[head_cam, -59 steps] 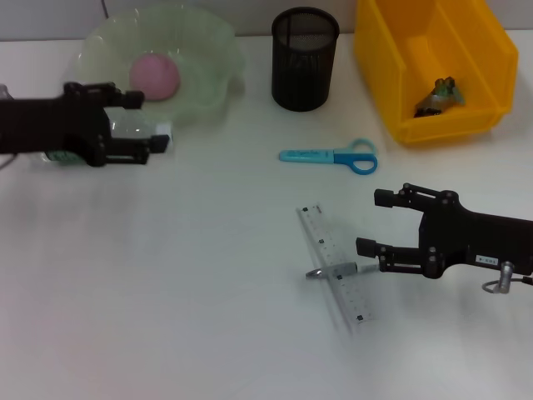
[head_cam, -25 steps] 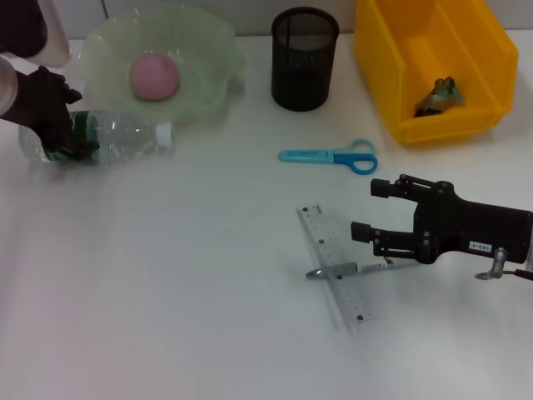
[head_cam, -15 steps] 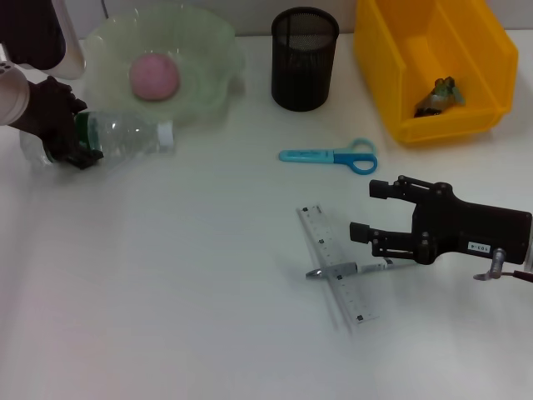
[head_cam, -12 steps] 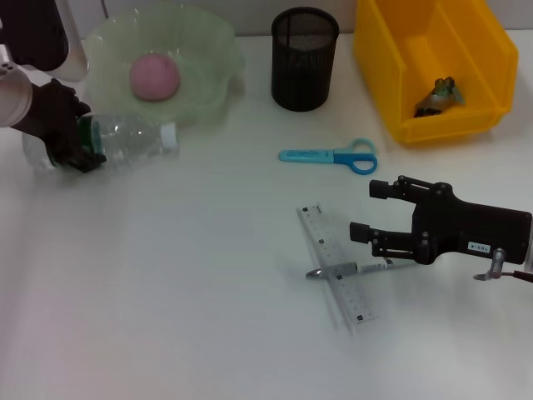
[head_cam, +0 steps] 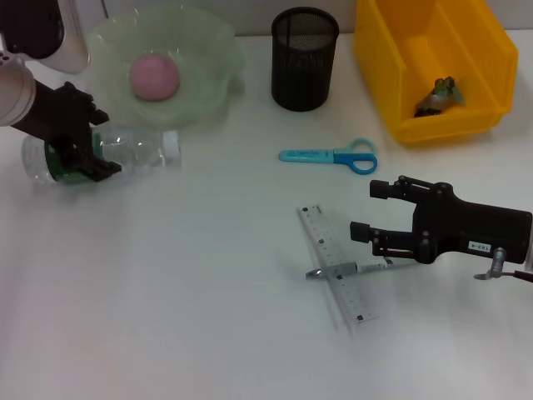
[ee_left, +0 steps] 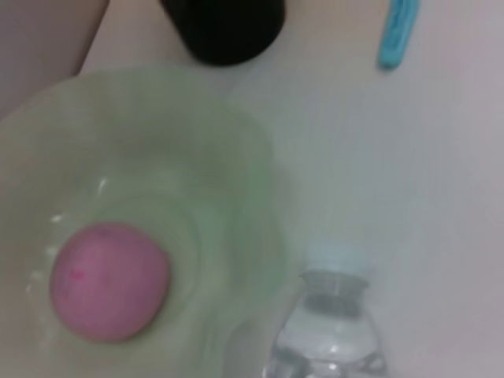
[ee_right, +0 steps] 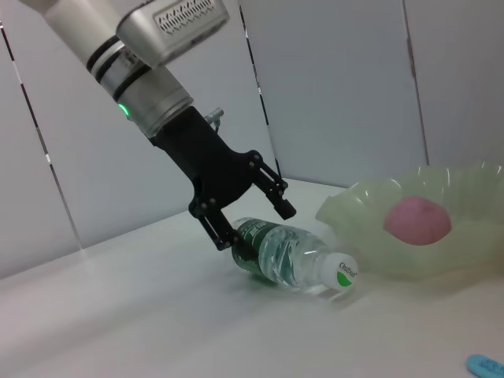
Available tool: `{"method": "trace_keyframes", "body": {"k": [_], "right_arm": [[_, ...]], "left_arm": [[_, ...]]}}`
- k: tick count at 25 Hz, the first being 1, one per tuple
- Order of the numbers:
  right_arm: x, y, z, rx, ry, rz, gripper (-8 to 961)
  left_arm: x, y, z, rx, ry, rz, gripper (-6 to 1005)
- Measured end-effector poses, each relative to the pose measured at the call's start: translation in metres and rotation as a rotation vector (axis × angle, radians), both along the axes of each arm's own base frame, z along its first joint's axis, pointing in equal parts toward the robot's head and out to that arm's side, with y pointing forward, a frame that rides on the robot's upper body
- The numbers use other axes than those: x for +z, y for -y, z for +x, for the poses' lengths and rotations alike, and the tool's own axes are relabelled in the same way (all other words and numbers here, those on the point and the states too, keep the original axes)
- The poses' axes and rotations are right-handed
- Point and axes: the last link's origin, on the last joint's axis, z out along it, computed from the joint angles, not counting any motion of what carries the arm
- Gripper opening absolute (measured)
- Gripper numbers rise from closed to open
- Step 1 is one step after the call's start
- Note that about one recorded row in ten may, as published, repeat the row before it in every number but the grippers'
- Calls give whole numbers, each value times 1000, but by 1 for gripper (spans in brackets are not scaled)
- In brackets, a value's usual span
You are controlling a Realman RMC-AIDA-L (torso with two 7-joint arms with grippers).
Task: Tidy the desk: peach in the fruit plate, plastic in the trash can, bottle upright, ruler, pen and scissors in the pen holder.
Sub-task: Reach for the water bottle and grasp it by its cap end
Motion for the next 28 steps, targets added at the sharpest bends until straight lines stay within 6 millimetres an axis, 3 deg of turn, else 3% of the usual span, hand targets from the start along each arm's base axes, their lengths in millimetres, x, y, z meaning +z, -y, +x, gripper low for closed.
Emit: {"method": "trace_keyframes", "body": {"k": [6,17,28], "right_arm": [[0,-1,-1,-1,-1,-2,819],[0,1,1,-12,-3,-4,819],[-2,4,2,-22,-11,-12,819]], "left_arm": [[2,0,5,-15,16,1,803],[-26,-2,12,-47,14,-51,802],[-32,-1,14,-45,2,-71,799]]}}
